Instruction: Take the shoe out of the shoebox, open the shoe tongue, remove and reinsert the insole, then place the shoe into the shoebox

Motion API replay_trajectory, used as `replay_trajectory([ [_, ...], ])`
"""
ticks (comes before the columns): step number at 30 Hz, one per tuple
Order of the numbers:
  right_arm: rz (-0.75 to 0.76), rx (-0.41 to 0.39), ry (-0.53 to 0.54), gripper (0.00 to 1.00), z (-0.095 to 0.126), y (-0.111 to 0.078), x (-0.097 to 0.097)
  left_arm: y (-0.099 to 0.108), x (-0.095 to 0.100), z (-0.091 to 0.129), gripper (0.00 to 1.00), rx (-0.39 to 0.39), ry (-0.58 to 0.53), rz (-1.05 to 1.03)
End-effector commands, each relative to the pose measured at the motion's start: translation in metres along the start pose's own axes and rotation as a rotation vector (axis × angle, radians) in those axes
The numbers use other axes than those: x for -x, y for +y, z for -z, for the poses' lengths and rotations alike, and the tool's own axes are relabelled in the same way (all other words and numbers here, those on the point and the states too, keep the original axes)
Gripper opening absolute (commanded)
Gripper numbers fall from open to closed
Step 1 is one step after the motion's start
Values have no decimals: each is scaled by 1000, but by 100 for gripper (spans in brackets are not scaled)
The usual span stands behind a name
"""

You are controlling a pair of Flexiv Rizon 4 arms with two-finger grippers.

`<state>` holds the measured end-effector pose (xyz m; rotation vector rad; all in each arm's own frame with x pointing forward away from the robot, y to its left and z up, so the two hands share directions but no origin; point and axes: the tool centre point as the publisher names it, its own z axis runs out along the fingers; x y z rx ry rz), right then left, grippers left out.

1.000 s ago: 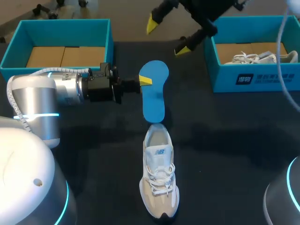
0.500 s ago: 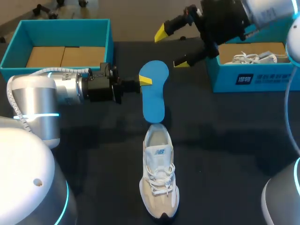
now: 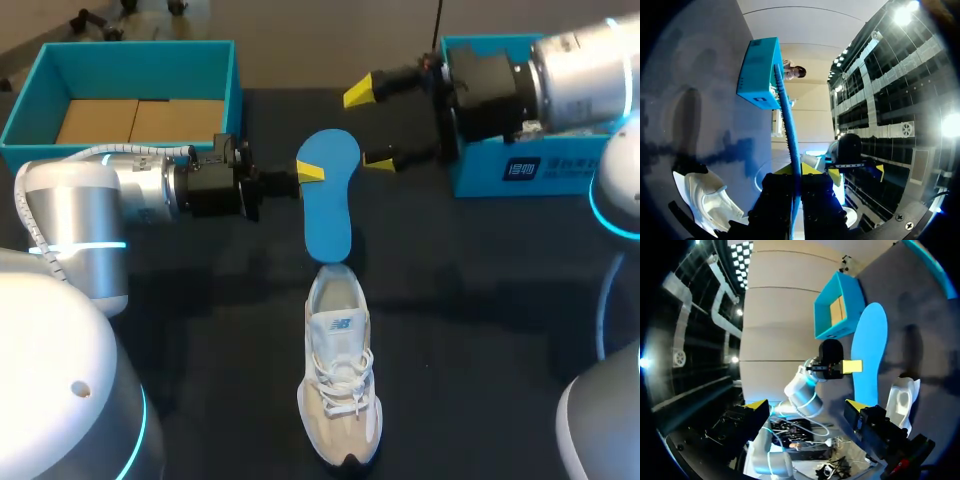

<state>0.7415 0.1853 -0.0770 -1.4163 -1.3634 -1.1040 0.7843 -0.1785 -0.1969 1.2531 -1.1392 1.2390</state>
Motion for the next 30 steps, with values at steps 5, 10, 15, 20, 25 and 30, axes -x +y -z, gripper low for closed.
replay_trajectory([
  [5,-16,0,250,100,3,-2,7,1,0,0,0,-2,-3,0],
  [10,-29,-9,263,100,2,0,10,1,0,0,0,-2,-3,0],
  [15,-54,-19,264,100,2,1,11,1,0,0,0,-2,-3,0],
  [20,-59,-9,256,100,2,1,12,1,0,0,0,-2,-3,0],
  [25,-59,-9,256,100,2,1,12,1,0,0,0,-2,-3,0],
  [30,-59,-9,256,100,2,1,12,1,0,0,0,-2,-3,0],
])
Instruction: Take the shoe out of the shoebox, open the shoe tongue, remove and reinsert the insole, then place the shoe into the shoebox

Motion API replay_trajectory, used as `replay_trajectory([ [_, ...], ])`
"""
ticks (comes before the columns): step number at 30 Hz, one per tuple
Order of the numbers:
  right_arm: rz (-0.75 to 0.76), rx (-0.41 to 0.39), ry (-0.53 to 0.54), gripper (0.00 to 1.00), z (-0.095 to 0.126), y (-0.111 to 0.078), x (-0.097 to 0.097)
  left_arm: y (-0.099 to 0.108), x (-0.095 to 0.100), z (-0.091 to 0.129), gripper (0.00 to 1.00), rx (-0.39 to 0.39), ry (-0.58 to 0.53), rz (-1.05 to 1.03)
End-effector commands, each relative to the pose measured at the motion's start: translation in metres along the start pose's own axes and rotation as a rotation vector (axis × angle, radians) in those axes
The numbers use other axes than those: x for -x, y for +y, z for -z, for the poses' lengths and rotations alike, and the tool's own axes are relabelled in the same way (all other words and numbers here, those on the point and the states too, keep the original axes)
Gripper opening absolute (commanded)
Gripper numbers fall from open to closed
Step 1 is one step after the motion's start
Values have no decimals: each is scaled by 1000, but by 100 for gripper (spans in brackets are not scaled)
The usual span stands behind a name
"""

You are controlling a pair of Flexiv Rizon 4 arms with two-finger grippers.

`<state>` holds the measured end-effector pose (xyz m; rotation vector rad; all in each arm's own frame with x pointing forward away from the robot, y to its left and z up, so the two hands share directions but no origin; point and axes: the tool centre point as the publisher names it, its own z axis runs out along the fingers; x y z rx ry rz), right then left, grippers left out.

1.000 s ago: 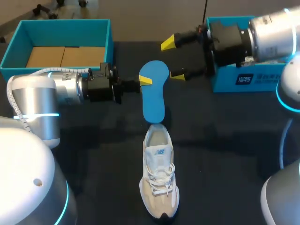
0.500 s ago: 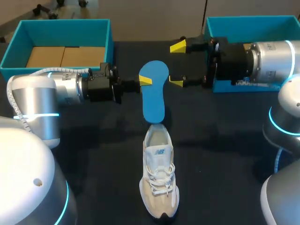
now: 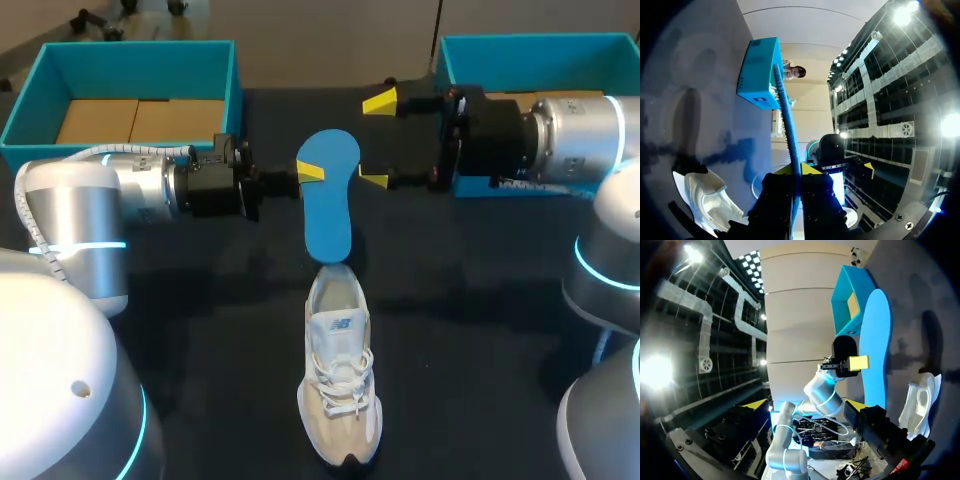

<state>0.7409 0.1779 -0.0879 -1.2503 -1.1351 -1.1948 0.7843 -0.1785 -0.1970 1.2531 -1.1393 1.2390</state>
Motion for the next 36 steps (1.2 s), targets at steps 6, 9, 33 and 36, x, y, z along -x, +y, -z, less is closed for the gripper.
replay_trajectory([
  [6,-1,0,-2,100,-3,1,0,2,-16,5,0,-29,24,-243],
  [9,-1,0,-2,100,-3,1,0,2,-25,14,0,-45,42,-392],
  [33,-1,0,-2,100,-3,1,0,-20,-58,52,0,-69,211,-1501],
  [36,-1,0,-2,100,-3,1,0,-20,-58,52,0,-69,211,-1501],
])
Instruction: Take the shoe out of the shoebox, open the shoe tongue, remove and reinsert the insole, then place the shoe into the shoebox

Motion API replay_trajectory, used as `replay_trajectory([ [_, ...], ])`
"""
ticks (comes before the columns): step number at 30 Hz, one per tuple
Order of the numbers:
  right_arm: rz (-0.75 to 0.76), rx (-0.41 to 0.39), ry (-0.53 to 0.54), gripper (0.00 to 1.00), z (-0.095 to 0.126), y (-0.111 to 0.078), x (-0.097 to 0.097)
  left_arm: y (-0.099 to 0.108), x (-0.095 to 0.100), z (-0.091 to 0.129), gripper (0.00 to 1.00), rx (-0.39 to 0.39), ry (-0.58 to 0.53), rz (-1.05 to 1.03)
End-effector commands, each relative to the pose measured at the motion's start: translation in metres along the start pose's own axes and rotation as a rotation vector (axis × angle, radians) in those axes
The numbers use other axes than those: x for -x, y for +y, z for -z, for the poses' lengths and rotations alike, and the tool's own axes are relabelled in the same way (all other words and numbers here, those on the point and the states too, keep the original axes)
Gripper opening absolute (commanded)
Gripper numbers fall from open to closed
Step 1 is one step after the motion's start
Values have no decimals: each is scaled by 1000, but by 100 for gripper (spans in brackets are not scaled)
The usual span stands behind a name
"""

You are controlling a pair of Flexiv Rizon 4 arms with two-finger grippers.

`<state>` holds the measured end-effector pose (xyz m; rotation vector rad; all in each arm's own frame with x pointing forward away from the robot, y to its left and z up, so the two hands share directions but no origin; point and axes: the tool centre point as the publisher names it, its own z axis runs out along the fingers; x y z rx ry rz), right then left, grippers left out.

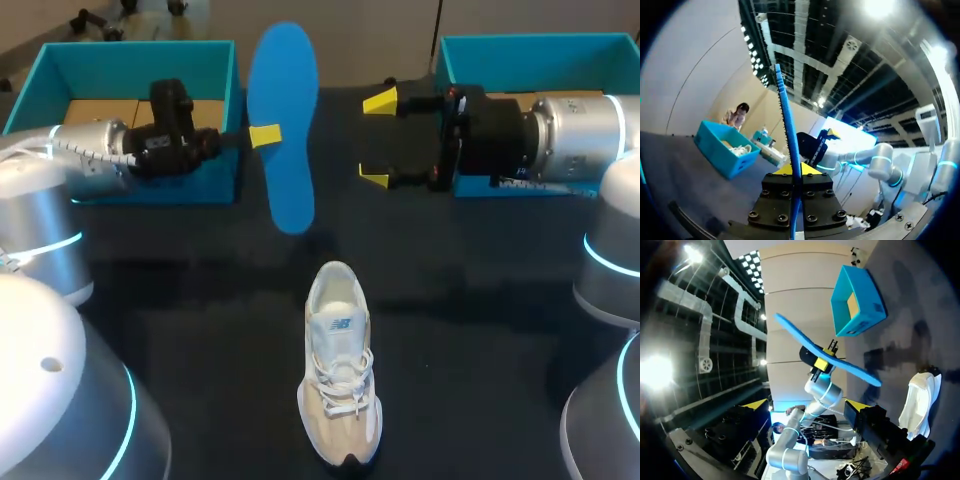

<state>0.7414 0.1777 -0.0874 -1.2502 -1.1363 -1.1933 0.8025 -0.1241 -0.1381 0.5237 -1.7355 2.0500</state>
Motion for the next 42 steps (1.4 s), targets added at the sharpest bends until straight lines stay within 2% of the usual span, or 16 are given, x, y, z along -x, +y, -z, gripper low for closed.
replay_trajectory([
  [1,-1,1,-1,100,-3,1,1,2,2,0,0,-31,58,-463],
  [11,-1,1,-1,100,-3,1,1,2,2,0,0,-31,58,-463],
  [18,-1,1,-1,100,-3,1,1,-7,-11,12,0,-26,153,-865],
  [26,-1,1,-1,100,-3,1,1,-12,-18,6,0,15,217,-1313],
  [31,-1,1,-1,100,-3,1,1,-8,-21,1,0,72,251,-1549],
  [35,-1,1,-1,100,-3,1,1,-4,-20,-4,0,107,286,-1694],
  [37,-1,1,-1,100,-3,1,1,-3,-16,-6,0,119,248,-1777],
  [42,-1,1,-1,100,-3,1,1,-3,-16,-6,0,119,248,-1777],
])
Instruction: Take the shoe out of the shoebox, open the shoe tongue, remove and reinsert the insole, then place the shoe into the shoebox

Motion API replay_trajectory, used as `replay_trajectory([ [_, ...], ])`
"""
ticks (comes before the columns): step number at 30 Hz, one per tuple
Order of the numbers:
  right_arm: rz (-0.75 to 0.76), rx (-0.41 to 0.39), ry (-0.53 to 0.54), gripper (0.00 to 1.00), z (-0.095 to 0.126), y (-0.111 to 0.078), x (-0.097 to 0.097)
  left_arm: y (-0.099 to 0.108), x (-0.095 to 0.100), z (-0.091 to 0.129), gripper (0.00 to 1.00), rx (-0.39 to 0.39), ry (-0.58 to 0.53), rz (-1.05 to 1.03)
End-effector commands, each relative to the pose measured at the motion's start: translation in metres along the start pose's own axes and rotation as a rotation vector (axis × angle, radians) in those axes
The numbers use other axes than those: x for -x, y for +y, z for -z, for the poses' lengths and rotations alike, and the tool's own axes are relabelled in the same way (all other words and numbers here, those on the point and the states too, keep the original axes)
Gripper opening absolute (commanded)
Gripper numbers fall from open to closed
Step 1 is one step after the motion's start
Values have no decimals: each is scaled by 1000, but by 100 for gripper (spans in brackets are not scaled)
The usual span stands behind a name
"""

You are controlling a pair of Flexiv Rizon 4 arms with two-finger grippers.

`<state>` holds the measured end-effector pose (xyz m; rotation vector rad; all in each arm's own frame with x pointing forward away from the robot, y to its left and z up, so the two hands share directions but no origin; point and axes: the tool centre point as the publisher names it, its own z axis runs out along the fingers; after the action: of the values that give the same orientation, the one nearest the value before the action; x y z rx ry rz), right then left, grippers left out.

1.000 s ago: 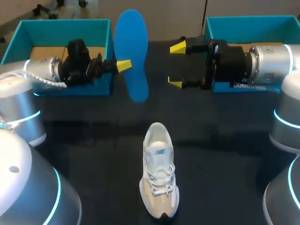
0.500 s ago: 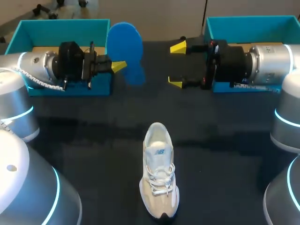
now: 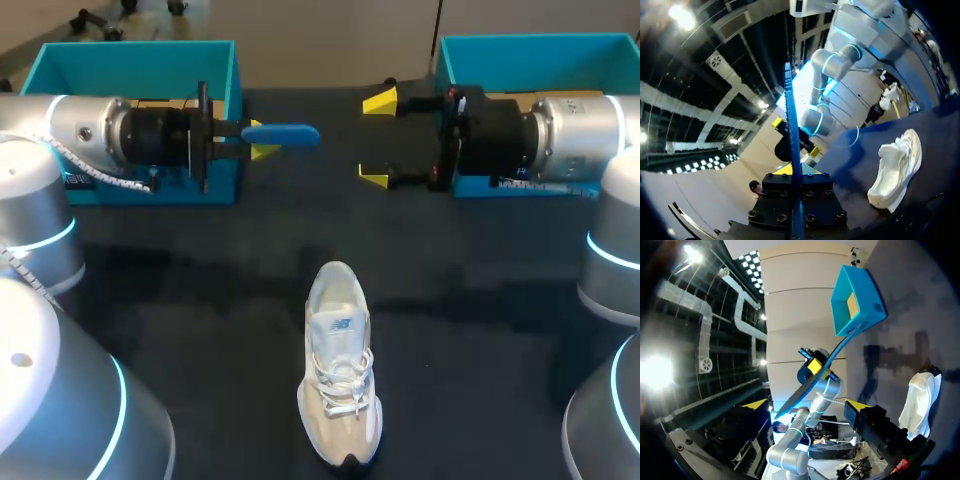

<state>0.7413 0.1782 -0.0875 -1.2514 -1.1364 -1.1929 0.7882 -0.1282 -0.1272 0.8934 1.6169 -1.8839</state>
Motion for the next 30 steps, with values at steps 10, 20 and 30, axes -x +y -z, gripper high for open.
replay_trajectory([
  [10,0,1,0,100,-2,1,1,1,2,-4,0,85,80,-477],
  [20,0,1,0,100,-2,1,1,16,7,-14,0,140,23,-686],
  [30,0,1,0,100,-2,1,1,20,14,-24,0,145,43,-739],
])
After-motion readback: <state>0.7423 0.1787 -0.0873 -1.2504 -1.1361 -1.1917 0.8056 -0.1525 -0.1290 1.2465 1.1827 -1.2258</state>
